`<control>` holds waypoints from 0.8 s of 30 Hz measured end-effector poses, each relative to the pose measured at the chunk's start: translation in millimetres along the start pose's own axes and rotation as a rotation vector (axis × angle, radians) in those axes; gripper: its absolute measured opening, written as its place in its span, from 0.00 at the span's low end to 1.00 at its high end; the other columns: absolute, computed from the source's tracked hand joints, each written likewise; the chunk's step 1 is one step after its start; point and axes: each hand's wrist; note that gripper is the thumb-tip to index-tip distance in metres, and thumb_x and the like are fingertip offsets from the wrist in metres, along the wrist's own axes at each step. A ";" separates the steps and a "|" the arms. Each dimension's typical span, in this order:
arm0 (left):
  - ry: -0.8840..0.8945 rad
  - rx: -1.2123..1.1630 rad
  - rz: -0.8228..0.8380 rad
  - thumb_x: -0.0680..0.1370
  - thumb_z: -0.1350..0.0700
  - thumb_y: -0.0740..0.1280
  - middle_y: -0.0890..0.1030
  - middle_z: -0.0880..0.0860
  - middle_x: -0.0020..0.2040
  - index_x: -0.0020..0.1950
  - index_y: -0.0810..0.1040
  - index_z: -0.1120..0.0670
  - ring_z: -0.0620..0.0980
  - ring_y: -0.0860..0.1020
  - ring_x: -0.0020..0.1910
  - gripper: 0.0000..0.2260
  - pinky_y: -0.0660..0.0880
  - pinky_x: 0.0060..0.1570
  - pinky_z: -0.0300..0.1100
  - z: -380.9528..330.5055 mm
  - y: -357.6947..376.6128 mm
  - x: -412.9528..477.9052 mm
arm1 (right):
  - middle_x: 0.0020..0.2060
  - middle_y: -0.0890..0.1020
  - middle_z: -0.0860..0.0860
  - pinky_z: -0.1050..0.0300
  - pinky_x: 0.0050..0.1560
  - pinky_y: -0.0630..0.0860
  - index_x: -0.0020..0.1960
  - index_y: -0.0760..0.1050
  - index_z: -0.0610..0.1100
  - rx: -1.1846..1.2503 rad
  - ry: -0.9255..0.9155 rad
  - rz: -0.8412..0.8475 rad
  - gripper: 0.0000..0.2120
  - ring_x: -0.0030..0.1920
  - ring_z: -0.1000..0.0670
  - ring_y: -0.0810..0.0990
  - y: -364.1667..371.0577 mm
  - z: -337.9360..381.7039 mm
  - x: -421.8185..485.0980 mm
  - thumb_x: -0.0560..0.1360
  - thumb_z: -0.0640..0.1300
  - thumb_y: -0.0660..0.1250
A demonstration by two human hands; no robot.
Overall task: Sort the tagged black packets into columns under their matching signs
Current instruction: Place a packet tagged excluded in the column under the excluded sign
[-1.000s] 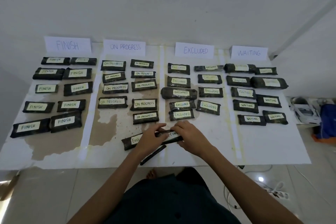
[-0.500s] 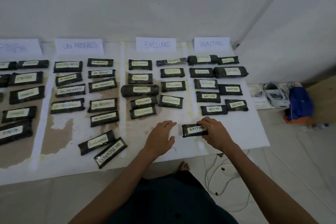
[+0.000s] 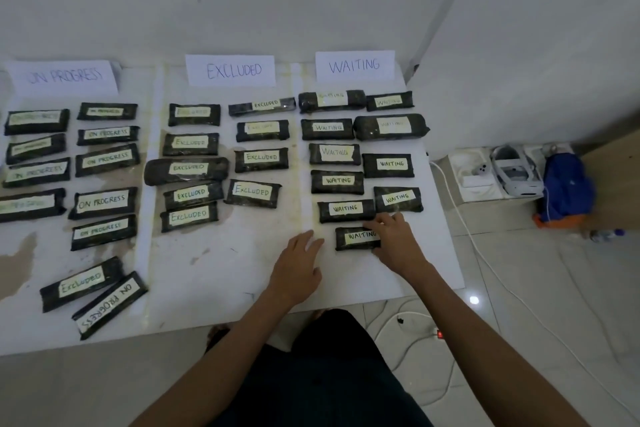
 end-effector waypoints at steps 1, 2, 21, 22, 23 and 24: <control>0.005 0.026 -0.007 0.69 0.60 0.68 0.69 0.63 0.68 0.67 0.70 0.59 0.62 0.67 0.67 0.27 0.74 0.58 0.56 -0.1 4.5 2.1 | 0.55 0.77 0.42 0.46 0.49 0.72 0.61 0.76 0.42 0.010 -0.008 0.021 0.27 0.52 0.38 0.72 2.0 -3.9 0.6 0.62 0.35 0.75; -0.001 0.047 -0.013 0.67 0.60 0.69 0.70 0.64 0.66 0.66 0.71 0.59 0.63 0.70 0.64 0.27 0.76 0.54 0.55 0.2 7.1 3.2 | 0.55 0.76 0.42 0.46 0.50 0.72 0.61 0.76 0.42 0.018 -0.017 0.029 0.27 0.52 0.39 0.72 4.2 -7.3 0.9 0.63 0.35 0.75; -0.196 0.063 -0.245 0.73 0.56 0.66 0.69 0.57 0.69 0.70 0.67 0.55 0.57 0.66 0.68 0.25 0.68 0.65 0.52 69.4 -61.4 -91.1 | 0.59 0.73 0.44 0.48 0.53 0.70 0.66 0.70 0.45 0.018 -0.386 0.116 0.23 0.56 0.41 0.71 24.0 160.3 9.4 0.72 0.45 0.67; -0.210 0.056 -0.253 0.72 0.57 0.67 0.70 0.58 0.68 0.69 0.68 0.55 0.58 0.67 0.68 0.25 0.69 0.64 0.52 80.0 -66.3 -100.6 | 0.60 0.72 0.44 0.48 0.54 0.70 0.67 0.69 0.45 0.017 -0.409 0.132 0.23 0.57 0.41 0.71 28.0 177.4 11.6 0.73 0.45 0.67; -0.229 0.050 -0.259 0.72 0.57 0.67 0.70 0.58 0.68 0.68 0.69 0.55 0.58 0.67 0.67 0.25 0.70 0.63 0.52 90.5 -71.0 -110.0 | 0.60 0.72 0.44 0.49 0.54 0.69 0.67 0.69 0.45 0.015 -0.426 0.147 0.23 0.57 0.42 0.71 31.2 194.8 13.7 0.73 0.45 0.66; -0.247 0.049 -0.261 0.71 0.58 0.68 0.71 0.58 0.67 0.68 0.69 0.56 0.58 0.68 0.67 0.25 0.70 0.62 0.52 101.1 -75.7 -119.8 | 0.61 0.72 0.44 0.49 0.55 0.69 0.67 0.69 0.45 0.013 -0.444 0.158 0.23 0.58 0.42 0.70 35.0 211.9 15.7 0.73 0.45 0.66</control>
Point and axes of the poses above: each hand's wrist, its own x-axis towards the middle knuckle, its own y-axis out of the palm, z = x × y
